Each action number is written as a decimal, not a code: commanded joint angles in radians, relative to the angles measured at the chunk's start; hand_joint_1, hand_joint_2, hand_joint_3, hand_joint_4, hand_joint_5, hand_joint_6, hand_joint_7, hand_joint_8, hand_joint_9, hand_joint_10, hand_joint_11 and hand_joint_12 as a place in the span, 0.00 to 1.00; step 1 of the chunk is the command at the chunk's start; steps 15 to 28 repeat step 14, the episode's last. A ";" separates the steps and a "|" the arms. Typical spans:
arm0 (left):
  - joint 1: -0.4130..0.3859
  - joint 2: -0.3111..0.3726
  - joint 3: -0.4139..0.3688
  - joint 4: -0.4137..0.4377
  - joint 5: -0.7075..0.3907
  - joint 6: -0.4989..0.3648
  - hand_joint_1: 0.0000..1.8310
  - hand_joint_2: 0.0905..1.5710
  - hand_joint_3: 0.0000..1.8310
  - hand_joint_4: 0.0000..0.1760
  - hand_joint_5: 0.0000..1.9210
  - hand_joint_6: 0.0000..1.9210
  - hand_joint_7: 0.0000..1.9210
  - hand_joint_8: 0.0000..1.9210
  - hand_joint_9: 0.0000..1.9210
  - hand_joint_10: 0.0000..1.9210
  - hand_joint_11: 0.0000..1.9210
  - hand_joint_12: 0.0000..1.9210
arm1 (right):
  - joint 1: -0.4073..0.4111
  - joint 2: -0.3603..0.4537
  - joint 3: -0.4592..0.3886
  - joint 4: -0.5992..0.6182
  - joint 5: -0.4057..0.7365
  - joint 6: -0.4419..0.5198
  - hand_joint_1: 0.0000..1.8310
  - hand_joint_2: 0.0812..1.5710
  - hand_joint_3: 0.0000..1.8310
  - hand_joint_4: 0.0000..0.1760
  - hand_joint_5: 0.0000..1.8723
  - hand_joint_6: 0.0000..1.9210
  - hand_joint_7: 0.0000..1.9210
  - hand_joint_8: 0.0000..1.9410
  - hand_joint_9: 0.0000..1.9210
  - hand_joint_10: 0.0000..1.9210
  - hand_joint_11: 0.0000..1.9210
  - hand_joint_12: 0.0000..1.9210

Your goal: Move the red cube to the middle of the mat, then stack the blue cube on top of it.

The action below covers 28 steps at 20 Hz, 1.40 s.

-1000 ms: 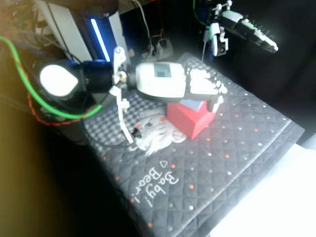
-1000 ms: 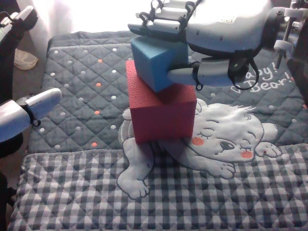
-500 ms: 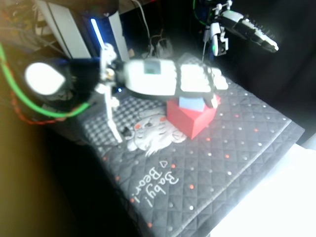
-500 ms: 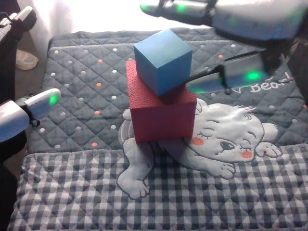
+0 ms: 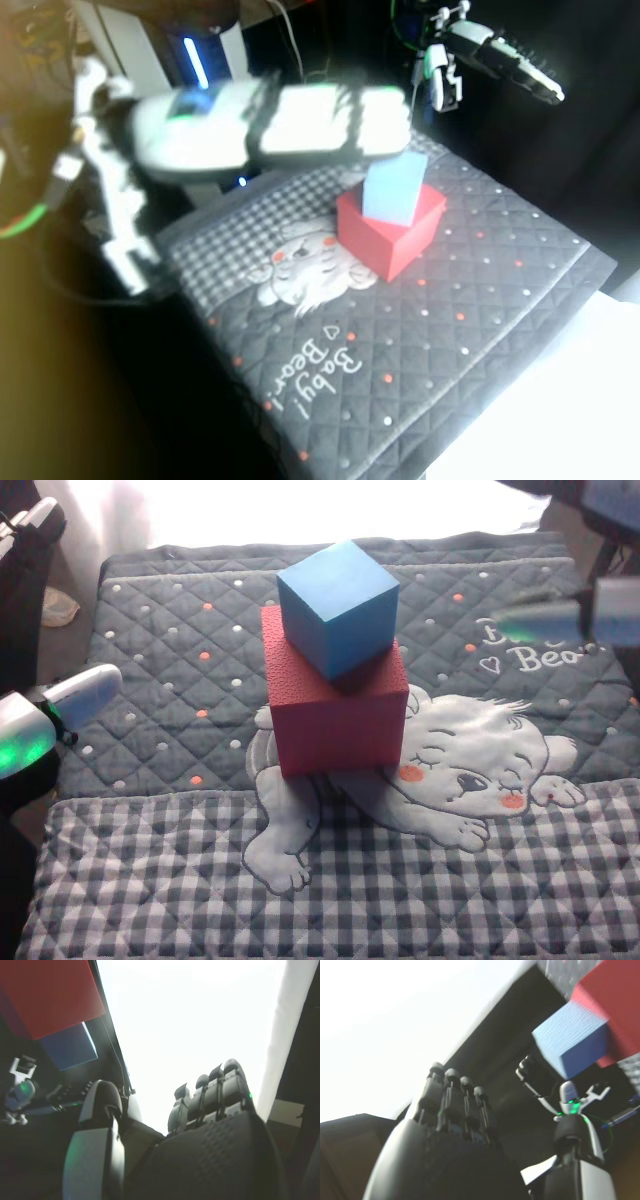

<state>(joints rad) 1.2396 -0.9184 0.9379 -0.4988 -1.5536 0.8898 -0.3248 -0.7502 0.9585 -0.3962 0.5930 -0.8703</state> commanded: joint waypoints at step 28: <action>0.019 0.054 -0.017 0.037 -0.179 -0.007 0.31 0.62 0.00 0.80 0.00 0.00 0.00 0.00 0.00 0.00 0.00 0.00 | -0.063 0.195 -0.172 0.229 0.239 -0.381 0.36 0.70 0.01 0.49 0.00 0.00 0.00 0.00 0.00 0.00 0.00 0.00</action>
